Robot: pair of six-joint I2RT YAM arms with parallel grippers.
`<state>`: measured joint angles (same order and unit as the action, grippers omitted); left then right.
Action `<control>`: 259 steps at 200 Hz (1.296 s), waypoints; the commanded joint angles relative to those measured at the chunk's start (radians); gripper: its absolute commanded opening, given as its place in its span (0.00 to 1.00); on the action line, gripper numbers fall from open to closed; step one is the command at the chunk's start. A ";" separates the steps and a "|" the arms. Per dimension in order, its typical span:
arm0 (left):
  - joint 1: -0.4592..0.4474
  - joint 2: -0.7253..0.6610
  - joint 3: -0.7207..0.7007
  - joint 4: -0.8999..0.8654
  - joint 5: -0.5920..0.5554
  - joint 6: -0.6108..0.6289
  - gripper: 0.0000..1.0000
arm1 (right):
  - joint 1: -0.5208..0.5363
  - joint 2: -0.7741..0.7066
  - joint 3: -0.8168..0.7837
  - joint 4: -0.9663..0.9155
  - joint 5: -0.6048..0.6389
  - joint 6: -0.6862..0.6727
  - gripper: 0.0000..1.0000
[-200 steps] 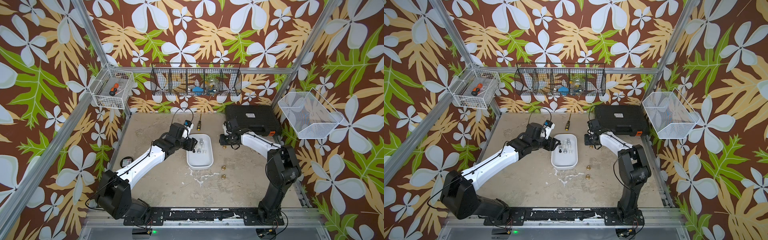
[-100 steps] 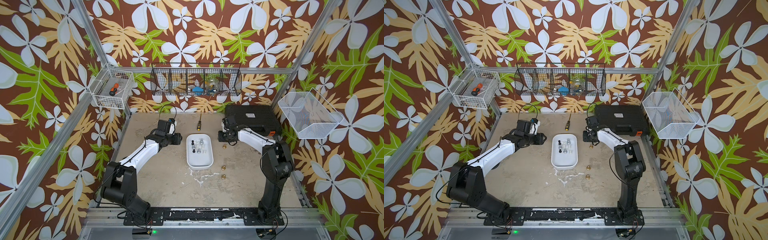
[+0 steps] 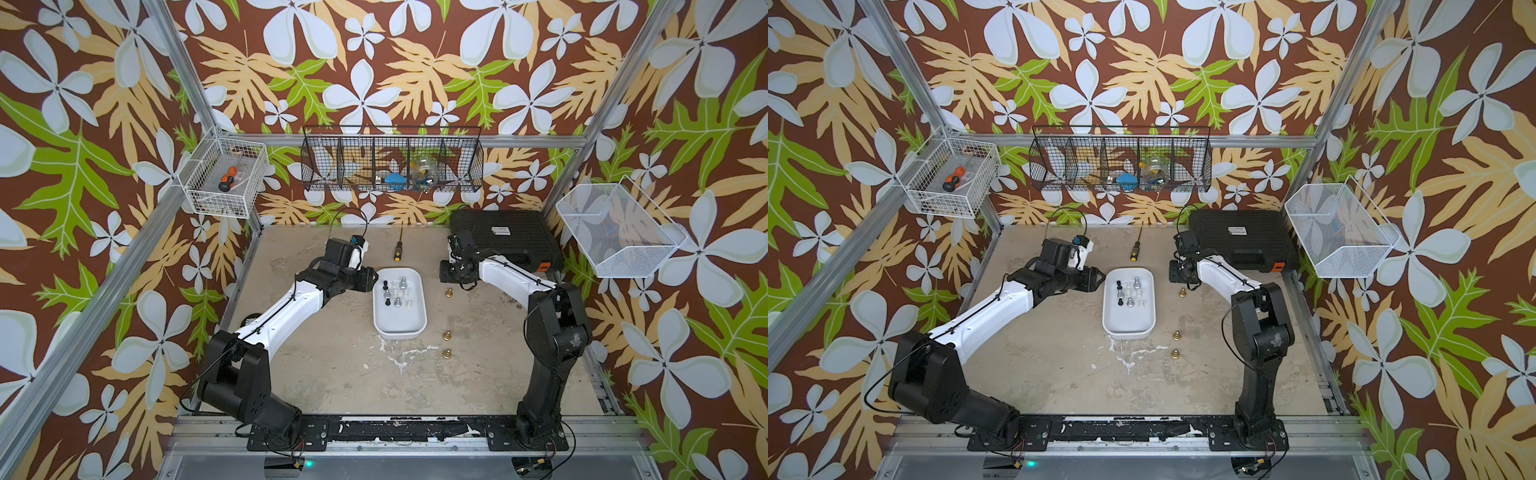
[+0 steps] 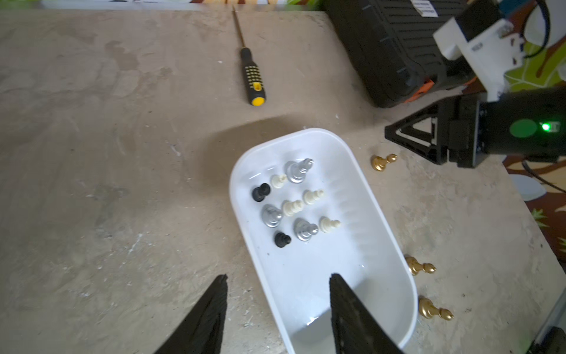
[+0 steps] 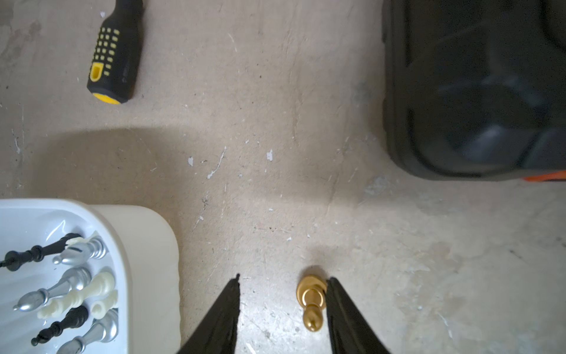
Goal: Put the chess pieces into the storage box
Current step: Pick up the chess piece at the center of the board.
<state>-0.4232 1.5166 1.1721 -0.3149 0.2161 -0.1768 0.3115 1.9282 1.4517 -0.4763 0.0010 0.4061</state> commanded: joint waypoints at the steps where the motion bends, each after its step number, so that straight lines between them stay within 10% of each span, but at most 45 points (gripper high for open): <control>1: -0.034 -0.002 0.014 -0.018 0.019 0.001 0.56 | -0.020 0.012 -0.002 -0.041 0.008 -0.030 0.48; 259: -0.118 -0.080 -0.090 0.014 0.003 -0.047 0.58 | -0.003 0.053 -0.060 0.007 -0.005 -0.115 0.18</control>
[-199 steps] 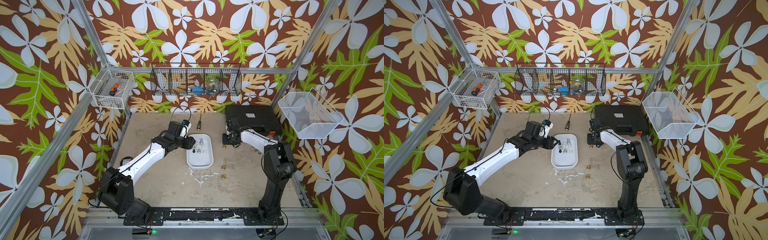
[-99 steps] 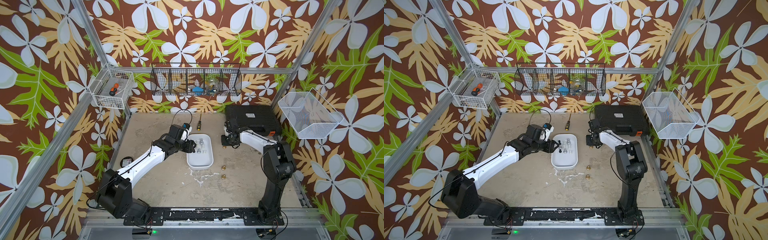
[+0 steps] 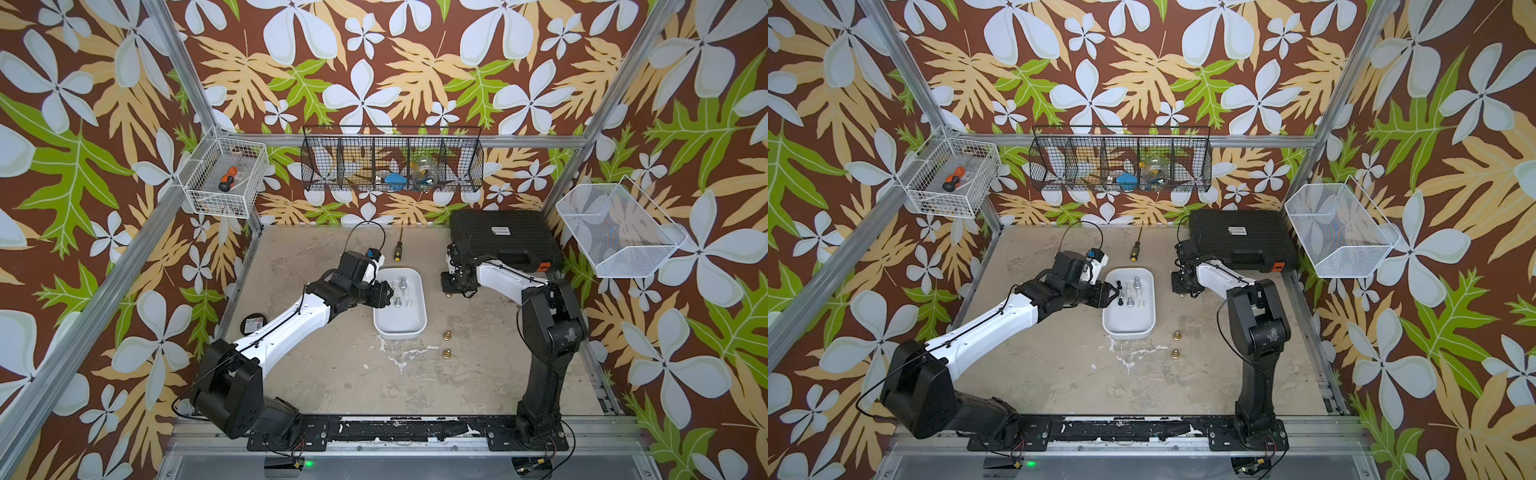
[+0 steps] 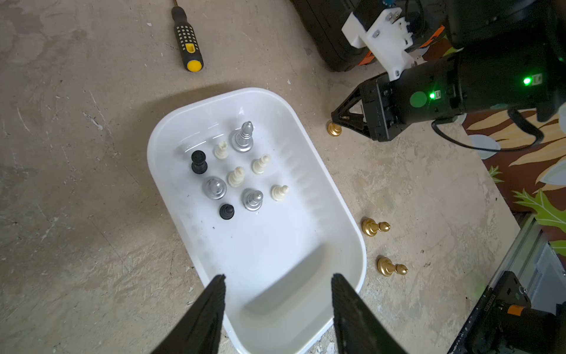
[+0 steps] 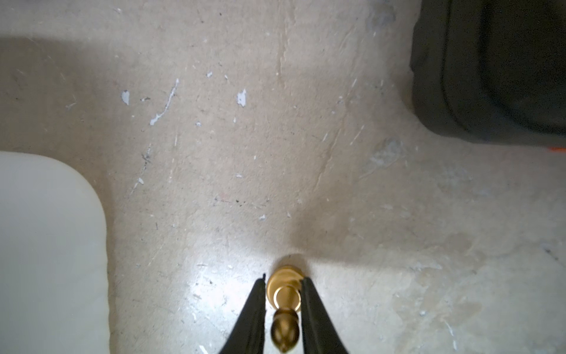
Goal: Put the chess pieces into the storage box
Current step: Pick up the chess piece at the center of the board.
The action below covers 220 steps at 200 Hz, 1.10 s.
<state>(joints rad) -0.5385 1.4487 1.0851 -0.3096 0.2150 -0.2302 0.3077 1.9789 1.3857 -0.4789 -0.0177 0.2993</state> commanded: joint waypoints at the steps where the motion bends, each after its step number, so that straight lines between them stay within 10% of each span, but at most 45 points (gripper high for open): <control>1: -0.003 -0.012 -0.003 0.009 0.004 0.006 0.58 | 0.001 0.002 0.006 0.009 0.013 -0.007 0.17; 102: 0.003 -0.073 -0.038 0.027 -0.066 -0.030 0.60 | 0.042 -0.085 0.032 -0.031 0.018 -0.005 0.08; 161: 0.201 -0.172 -0.156 -0.015 -0.022 -0.225 0.60 | 0.301 -0.249 0.050 -0.052 -0.043 -0.039 0.08; 220: 0.209 -0.191 -0.209 -0.025 -0.008 -0.201 0.59 | 0.466 -0.183 0.017 0.013 -0.071 -0.062 0.08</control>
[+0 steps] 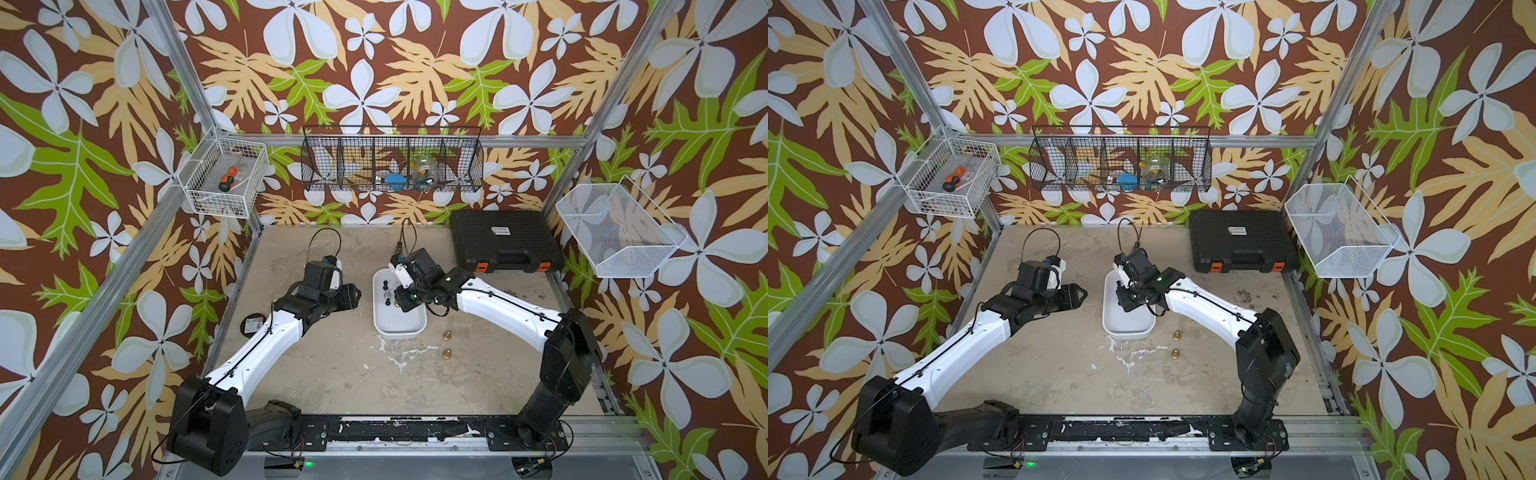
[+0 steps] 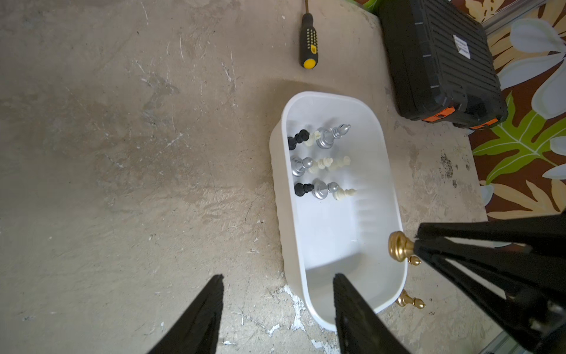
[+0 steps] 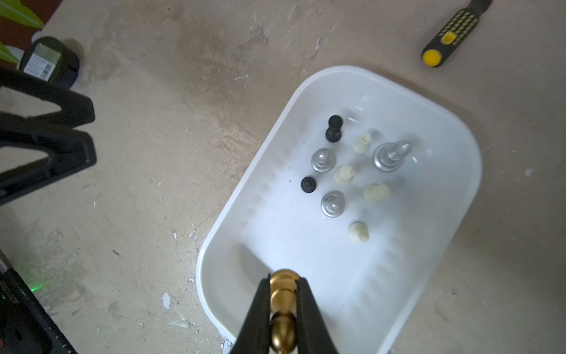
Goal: Put the chess pieces into the storage box
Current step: Pick up the chess piece at the center of the board, then place the chess piece in the storage box.
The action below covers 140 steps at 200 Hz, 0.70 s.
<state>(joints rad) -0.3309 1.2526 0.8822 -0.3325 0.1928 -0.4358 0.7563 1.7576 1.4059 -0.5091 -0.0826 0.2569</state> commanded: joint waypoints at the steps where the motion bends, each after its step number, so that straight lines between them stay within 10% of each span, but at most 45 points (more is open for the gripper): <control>1: 0.002 0.006 -0.006 -0.002 0.014 0.006 0.59 | 0.017 0.042 -0.003 0.043 -0.005 -0.021 0.08; 140: 0.002 0.055 0.006 -0.005 -0.004 0.087 0.59 | 0.040 0.305 0.083 0.078 0.075 -0.044 0.08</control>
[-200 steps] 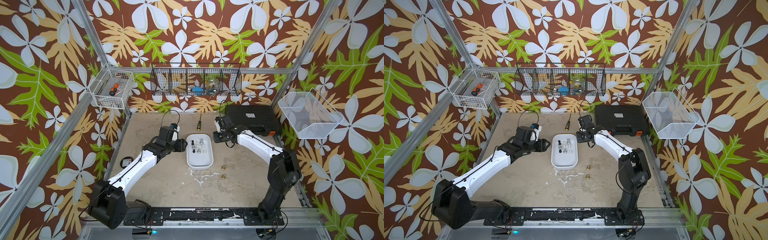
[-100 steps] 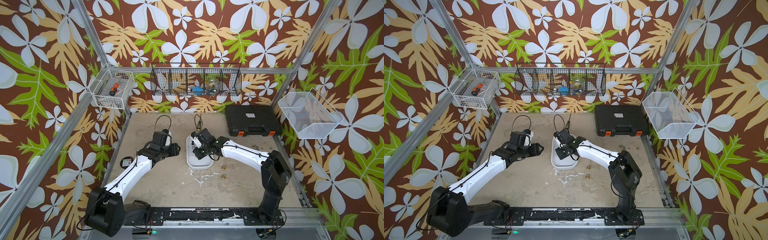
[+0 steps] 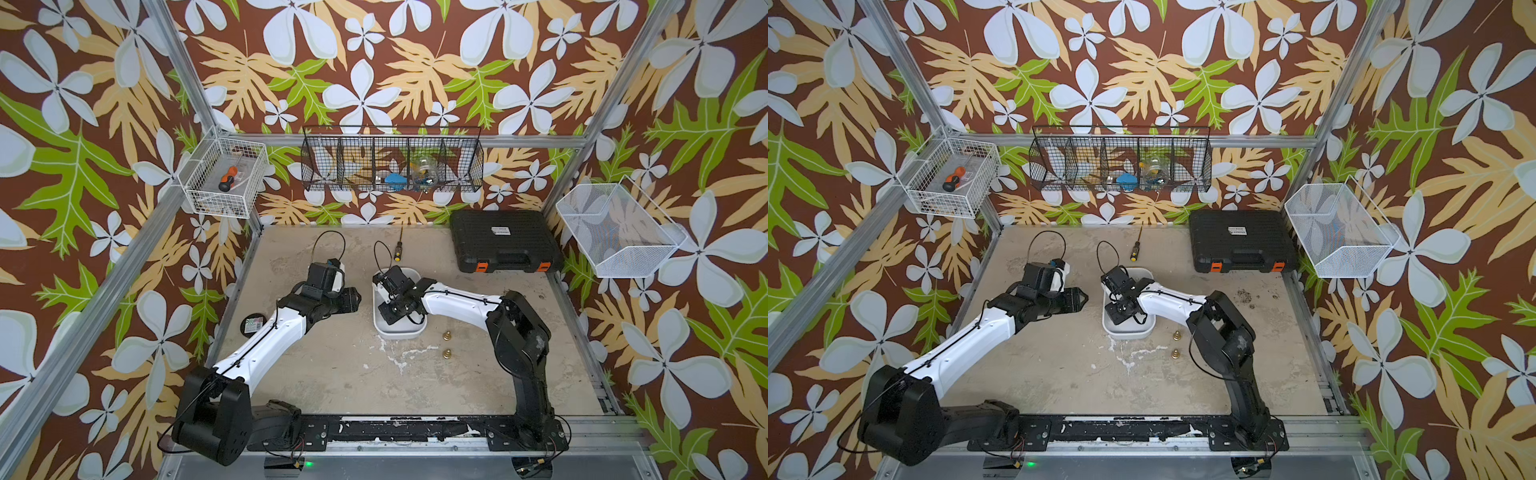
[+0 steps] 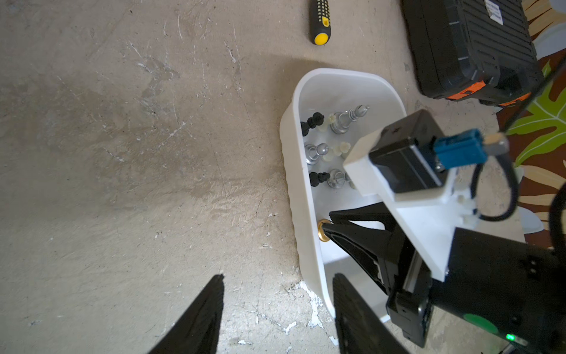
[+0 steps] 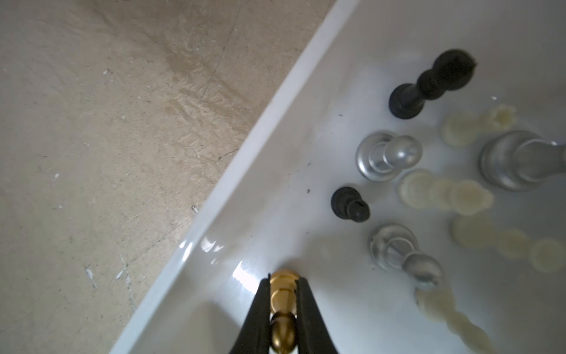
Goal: Put the chess pieces into the storage box
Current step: Place the chess piece in the storage box.
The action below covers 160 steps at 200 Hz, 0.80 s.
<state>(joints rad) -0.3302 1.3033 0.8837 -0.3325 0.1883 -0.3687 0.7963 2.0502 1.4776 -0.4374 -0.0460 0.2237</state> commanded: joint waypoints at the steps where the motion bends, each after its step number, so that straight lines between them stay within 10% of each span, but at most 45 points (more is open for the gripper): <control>1: 0.002 0.004 0.004 -0.006 0.000 0.020 0.59 | 0.001 0.013 0.011 0.006 0.039 -0.011 0.08; 160: 0.000 -0.003 0.050 -0.007 0.043 0.007 0.61 | -0.003 -0.208 -0.025 0.046 0.031 -0.017 0.40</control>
<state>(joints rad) -0.3302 1.3014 0.9001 -0.3370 0.1917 -0.3573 0.7937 1.9545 1.4673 -0.4206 0.0051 0.2230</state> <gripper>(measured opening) 0.611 0.380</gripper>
